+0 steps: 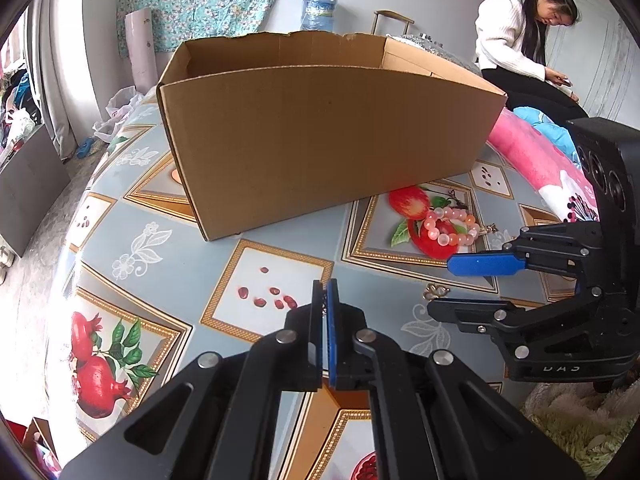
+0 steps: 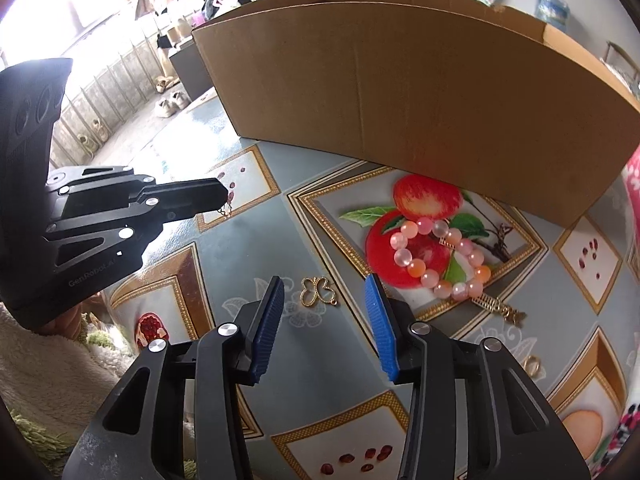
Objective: Organize jewelry
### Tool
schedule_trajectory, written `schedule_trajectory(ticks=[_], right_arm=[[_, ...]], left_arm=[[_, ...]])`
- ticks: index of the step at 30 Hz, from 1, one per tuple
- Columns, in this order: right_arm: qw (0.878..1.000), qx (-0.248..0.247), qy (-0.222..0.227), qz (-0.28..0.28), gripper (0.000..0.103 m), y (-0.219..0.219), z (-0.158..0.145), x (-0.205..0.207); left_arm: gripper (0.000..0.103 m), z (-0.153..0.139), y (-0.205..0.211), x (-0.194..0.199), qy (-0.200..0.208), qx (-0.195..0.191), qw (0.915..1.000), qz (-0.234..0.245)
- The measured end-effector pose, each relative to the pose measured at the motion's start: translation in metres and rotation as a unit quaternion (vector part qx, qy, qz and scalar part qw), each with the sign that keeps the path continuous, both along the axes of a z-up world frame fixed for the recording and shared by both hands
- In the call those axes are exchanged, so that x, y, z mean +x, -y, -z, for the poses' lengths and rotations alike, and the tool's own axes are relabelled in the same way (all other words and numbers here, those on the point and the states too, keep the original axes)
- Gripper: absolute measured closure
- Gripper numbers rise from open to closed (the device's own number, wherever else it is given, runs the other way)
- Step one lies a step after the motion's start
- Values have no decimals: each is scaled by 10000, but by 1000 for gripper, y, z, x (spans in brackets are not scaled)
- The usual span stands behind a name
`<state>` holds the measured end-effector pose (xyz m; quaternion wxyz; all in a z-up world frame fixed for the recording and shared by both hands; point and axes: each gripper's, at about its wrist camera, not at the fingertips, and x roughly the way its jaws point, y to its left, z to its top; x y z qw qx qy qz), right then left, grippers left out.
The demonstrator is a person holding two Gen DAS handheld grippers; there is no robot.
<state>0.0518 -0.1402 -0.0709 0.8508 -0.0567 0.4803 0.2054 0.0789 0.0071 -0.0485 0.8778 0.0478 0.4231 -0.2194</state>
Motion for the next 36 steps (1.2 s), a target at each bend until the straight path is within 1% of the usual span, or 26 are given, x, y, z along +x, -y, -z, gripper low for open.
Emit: schedule_trajectory(ticks=[3, 4, 6, 8, 12, 15, 17, 24, 30, 33, 36], right_arm=[[9997, -182, 49, -133, 72, -8, 1, 1], [9995, -249, 70, -163, 76, -11, 2, 1], [9987, -433, 118, -230, 79, -16, 2, 2], [9980, -542, 121, -287, 88, -20, 2, 2], [9988, -421, 51, -261, 89, -20, 2, 5], [9998, -154, -38, -124, 89, -11, 1, 8], [10000, -58, -17, -68, 89, -8, -2, 7], [9999, 46, 106, 11, 89, 4, -9, -5], [9991, 116, 401, 58, 89, 11, -24, -15], [9978, 243, 614, 78, 89, 20, -38, -21], [9952, 354, 908, 51, 89, 28, -57, -24]], left_arm=[[102, -1, -3, 0, 18, -15, 10000, -44], [102, -1, -5, 0, 12, -25, 10000, -65], [102, 1, -7, 1, -2, -33, 9999, -103], [102, 1, -11, 1, -13, -69, 9999, -136], [102, -1, -19, 2, 6, -135, 9997, -201], [102, -3, -23, 2, 0, -179, 9996, -235], [102, -5, -26, 3, 16, -190, 9995, -254], [102, -17, -24, -2, 197, -133, 9994, -251], [102, -41, -18, -12, 498, -105, 9985, -211], [102, -61, -17, -17, 669, -168, 9975, -166], [102, -86, -14, -21, 941, -233, 9953, -62]])
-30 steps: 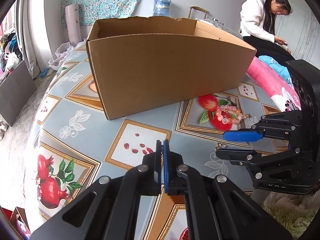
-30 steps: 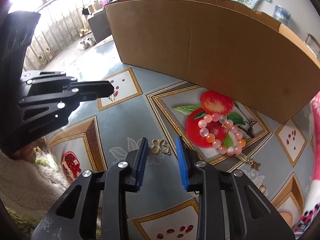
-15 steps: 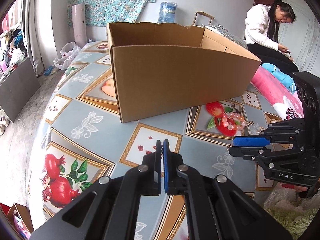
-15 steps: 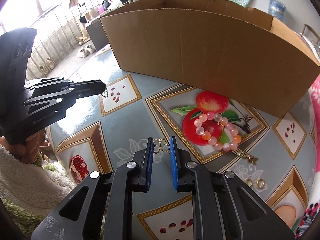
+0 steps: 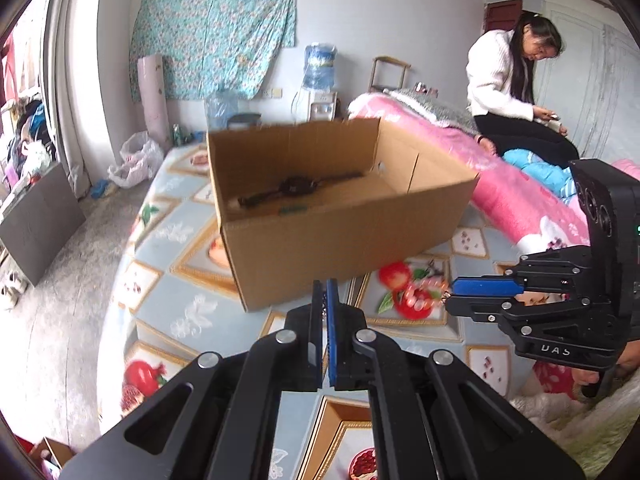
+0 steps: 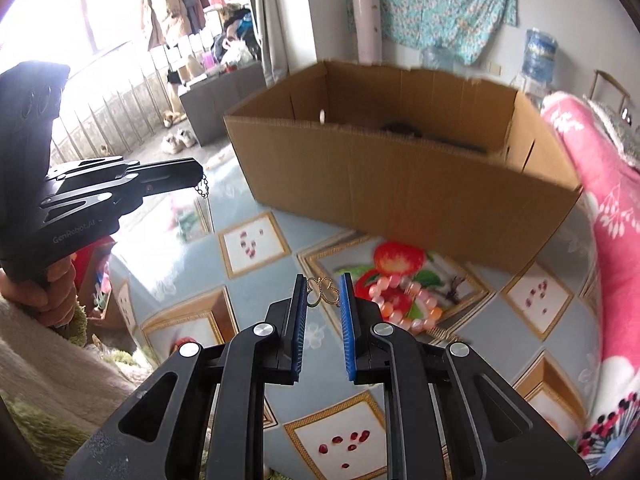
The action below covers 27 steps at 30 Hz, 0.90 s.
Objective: Organize jewelry
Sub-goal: 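Carry the gold earring over the box with the right gripper while the left gripper carries its earring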
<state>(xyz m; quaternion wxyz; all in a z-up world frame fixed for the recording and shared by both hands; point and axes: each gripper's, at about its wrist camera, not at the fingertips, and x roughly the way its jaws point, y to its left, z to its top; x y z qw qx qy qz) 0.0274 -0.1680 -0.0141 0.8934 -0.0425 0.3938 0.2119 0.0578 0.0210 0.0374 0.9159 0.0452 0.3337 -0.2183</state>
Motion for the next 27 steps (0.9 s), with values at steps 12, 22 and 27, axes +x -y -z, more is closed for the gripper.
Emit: schedule_trajectory(ticks=[12, 22, 27], right_arm=[[9922, 442, 1133, -265, 89, 27, -88, 45], [9977, 415, 116, -527, 89, 42, -80, 163], [9956, 468, -719, -380, 89, 48, -51, 217]], left_arm=[[102, -88, 16, 49, 540, -536, 9959, 484], [102, -34, 64, 188, -1868, -1154, 9727, 753], [102, 10, 94, 223, -2805, -1248, 9488, 740]])
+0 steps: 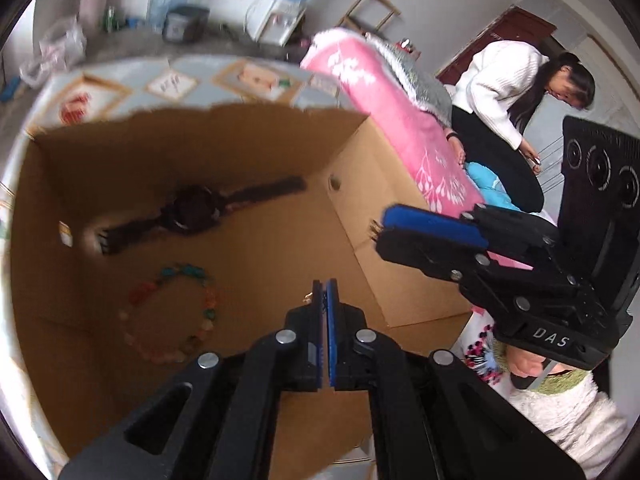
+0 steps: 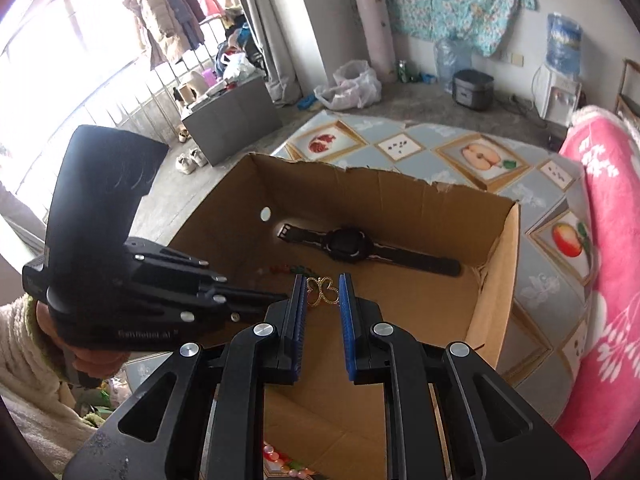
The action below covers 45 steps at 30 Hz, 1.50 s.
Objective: Organize jewelry
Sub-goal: 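Carry the gold earring over the box with the right gripper while the left gripper carries its earring, then open the right gripper over the box while the left gripper opens too, then withdraw both grippers from the box toward the pink bead bracelet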
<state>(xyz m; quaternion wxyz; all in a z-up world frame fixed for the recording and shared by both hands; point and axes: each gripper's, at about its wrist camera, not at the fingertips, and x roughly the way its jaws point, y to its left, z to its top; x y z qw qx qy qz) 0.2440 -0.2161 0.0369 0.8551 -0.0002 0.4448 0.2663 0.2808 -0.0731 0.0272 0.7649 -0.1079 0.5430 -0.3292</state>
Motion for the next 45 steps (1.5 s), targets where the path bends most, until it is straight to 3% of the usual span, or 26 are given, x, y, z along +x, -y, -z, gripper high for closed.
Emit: schedule_trajectory(ticks=[3, 8, 9, 12, 17, 22, 27, 32, 35, 36, 37, 41, 45], right_arm=[[9996, -47, -256, 49, 89, 3, 9, 13], [9986, -48, -519, 35, 89, 4, 14, 24], [9984, -39, -571, 29, 89, 5, 15, 29], [9977, -71, -668, 45, 89, 4, 18, 33], [9966, -124, -815, 38, 89, 0, 20, 38], [9935, -162, -1121, -72, 89, -10, 28, 49], [9903, -283, -1348, -158, 89, -25, 36, 59], [9851, -615, -1581, -271, 87, -44, 52, 68], [9831, -759, -1646, -243, 77, -50, 59, 73], [9832, -767, -1645, -207, 67, -50, 59, 74], [9840, -804, -1582, -139, 62, -50, 58, 74], [9893, -740, -1254, -44, 59, -43, 40, 64], [9966, -501, -651, 95, 57, -25, 1, 31]], left_arm=[[101, 15, 9, 11, -370, 25, 9993, 13], [100, 25, 19, 15, -565, 307, 9978, 152], [96, 27, 19, 15, -597, 312, 9976, 151], [83, 30, 15, 14, -657, 292, 9973, 122], [82, 25, 4, 14, -531, 272, 9982, -39], [81, 0, -17, 1, 130, 340, 9990, -240], [65, -18, -42, -25, 765, 542, 9945, -467], [51, -25, -63, -49, 1072, 595, 9899, -714], [44, -28, -69, -62, 1282, 736, 9855, -831], [40, -28, -69, -65, 1337, 739, 9848, -832], [38, -30, -70, -68, 1385, 747, 9839, -844], [31, -37, -73, -82, 1705, 841, 9775, -911], [25, -49, -77, -103, 2081, 861, 9705, -862]])
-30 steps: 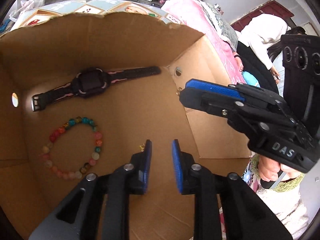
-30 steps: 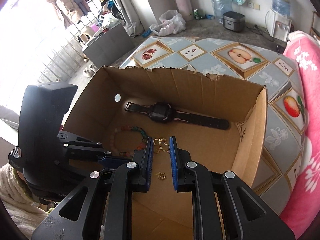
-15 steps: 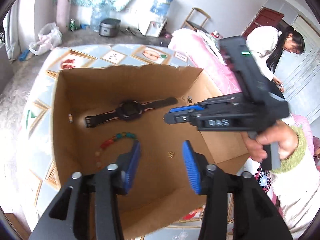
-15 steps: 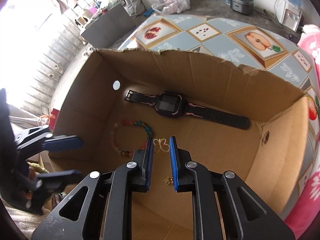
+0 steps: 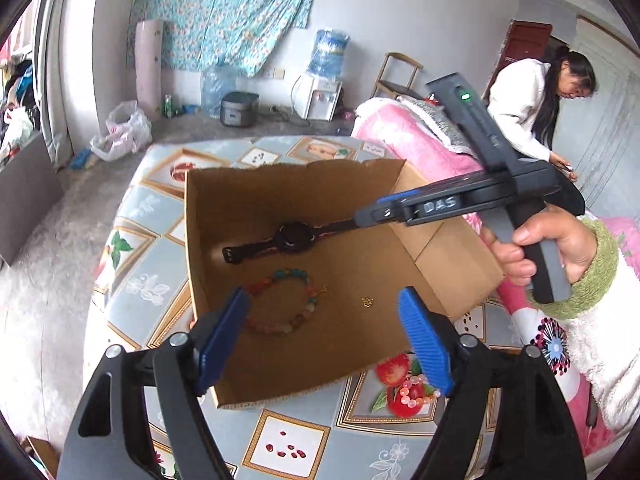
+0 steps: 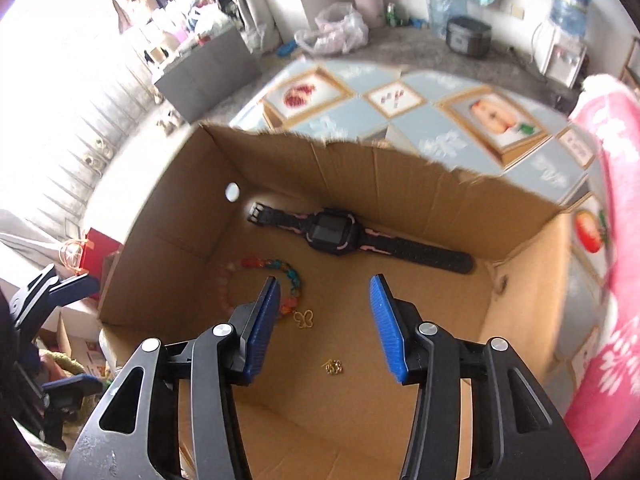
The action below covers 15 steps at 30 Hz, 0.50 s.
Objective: Organize jewelry
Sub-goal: 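Withdraw both grippers from the box toward the pink bead bracelet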
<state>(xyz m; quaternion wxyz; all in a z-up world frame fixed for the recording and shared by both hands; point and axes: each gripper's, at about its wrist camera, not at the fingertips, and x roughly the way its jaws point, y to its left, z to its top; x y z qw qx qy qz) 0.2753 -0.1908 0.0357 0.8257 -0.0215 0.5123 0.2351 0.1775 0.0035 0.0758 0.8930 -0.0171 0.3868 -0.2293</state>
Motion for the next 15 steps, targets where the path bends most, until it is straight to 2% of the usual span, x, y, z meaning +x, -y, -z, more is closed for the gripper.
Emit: schedule_trajectory(ticks=[4, 8, 11, 15], right_arm=[[9973, 462, 560, 135, 54, 27, -39, -48], [9910, 955, 890, 309, 51, 55, -58, -100], [9867, 1210, 990, 452, 50, 71, -54, -139], [9840, 1389, 774, 799, 50, 82, -27, -176]], left_arm=[[20, -7, -4, -31, 363, 2, 9991, 228], [12, -5, -6, -59, 491, -75, 9973, 548], [8, 6, -3, -77, 530, -3, 9958, 753], [6, 35, 13, -87, 301, 317, 9949, 914]])
